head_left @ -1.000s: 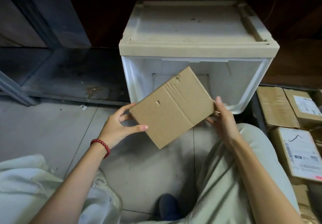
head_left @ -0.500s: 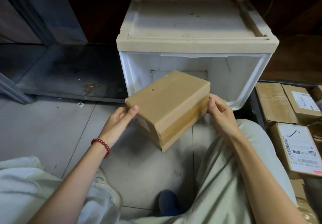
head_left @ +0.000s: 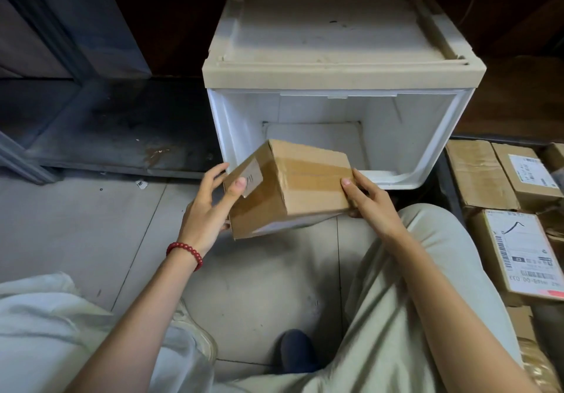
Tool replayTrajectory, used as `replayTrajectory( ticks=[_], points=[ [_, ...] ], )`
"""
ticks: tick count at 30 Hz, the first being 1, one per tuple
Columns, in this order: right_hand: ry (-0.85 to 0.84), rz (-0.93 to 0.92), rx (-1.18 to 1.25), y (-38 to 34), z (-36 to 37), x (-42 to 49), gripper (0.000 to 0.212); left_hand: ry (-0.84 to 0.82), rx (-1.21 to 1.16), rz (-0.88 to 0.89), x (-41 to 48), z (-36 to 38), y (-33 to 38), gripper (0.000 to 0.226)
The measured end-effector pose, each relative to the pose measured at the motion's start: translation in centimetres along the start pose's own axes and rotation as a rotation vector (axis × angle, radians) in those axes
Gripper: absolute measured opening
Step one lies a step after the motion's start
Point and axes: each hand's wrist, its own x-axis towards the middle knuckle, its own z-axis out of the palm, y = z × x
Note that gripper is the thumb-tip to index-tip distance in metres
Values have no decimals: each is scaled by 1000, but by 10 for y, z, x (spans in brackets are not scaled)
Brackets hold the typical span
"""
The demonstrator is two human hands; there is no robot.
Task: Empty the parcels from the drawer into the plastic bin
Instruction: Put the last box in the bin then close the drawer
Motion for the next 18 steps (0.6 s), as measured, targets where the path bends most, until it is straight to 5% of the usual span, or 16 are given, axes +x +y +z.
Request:
replayTrajectory(
  ticks=[7, 10, 18],
  points=[
    [-27, 15, 33, -7, 0, -6, 69, -109, 17, -14, 1, -4, 3, 105],
    [71, -52, 41, -17, -6, -10, 81, -124, 55, 78, 3, -2, 10, 106],
    [232, -287, 183, -61, -85, -42, 72, -220, 99, 356, 9, 51, 88, 109]
  ],
)
